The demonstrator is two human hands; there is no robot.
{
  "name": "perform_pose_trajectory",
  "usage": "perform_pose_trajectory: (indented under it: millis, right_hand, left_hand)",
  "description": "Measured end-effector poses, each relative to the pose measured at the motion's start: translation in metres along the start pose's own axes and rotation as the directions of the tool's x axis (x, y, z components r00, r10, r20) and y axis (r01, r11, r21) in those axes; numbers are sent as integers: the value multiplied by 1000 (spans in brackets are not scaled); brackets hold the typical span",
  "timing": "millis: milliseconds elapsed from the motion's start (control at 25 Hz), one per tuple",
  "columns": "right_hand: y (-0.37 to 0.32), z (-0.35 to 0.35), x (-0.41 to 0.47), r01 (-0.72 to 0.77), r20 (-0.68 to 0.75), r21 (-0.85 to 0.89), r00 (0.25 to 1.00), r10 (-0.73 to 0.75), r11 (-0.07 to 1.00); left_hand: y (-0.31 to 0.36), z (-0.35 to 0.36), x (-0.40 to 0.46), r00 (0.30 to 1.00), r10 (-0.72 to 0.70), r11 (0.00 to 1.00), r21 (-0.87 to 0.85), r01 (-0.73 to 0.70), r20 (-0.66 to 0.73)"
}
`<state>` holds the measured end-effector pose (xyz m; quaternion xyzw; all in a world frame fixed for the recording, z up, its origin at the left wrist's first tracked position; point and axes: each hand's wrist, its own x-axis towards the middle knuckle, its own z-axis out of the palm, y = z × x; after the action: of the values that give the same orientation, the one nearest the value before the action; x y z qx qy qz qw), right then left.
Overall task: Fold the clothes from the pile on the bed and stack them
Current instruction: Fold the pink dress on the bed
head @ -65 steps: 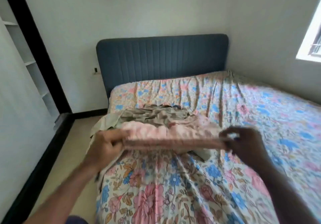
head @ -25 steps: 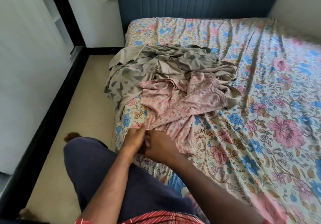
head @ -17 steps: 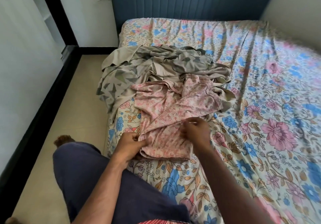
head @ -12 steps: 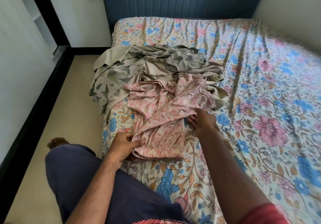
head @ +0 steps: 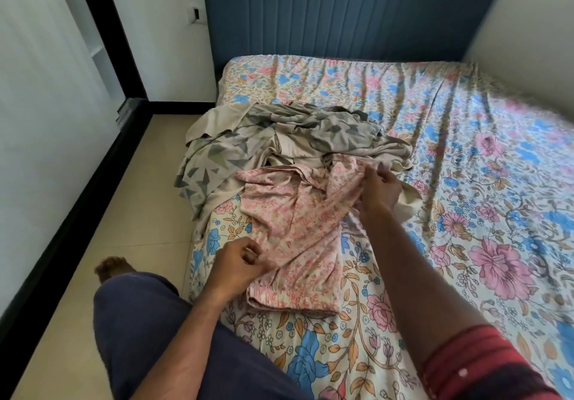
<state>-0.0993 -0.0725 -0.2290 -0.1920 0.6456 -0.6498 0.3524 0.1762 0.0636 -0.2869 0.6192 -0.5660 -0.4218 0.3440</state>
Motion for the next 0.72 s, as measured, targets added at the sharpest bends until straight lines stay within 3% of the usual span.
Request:
perform_pose_trajectory:
  millis: [120,200,280,400,520,640,720]
  right_hand:
    - [-26,62,-15,301,165,-151,947,-277,941]
    - [-27,110,-29,419,320,-245,886,-335,874]
    - [-16,154,-45,480,493,-336,823,-283,811]
    - [6,194,-63,509,669,-482,739,-75,714]
    - [13,178,-79,589,720,-434,681,-130,682]
    - [19,109,-84,682,763,-345,604,-231,645]
    - [23,49,-82,697,752,-314,597,-280,645]
  left_hand:
    - [-6,-5,0,995,-37,999,-19,39,91]
    - [-15,-9,-3,991,-96,991,-87,103,89]
    - [-18,-12,-7,987,-140,980,-128,150,84]
    - [-14,-14,-11,985,-158,973,-161,166,66]
    - [-14,-18,-9,986,-163,973,-161,166,36]
    - [-15,-20,-9,984,-164,979,-114,171,66]
    - [-17,-20,-6,976,-209,969,-119,215,64]
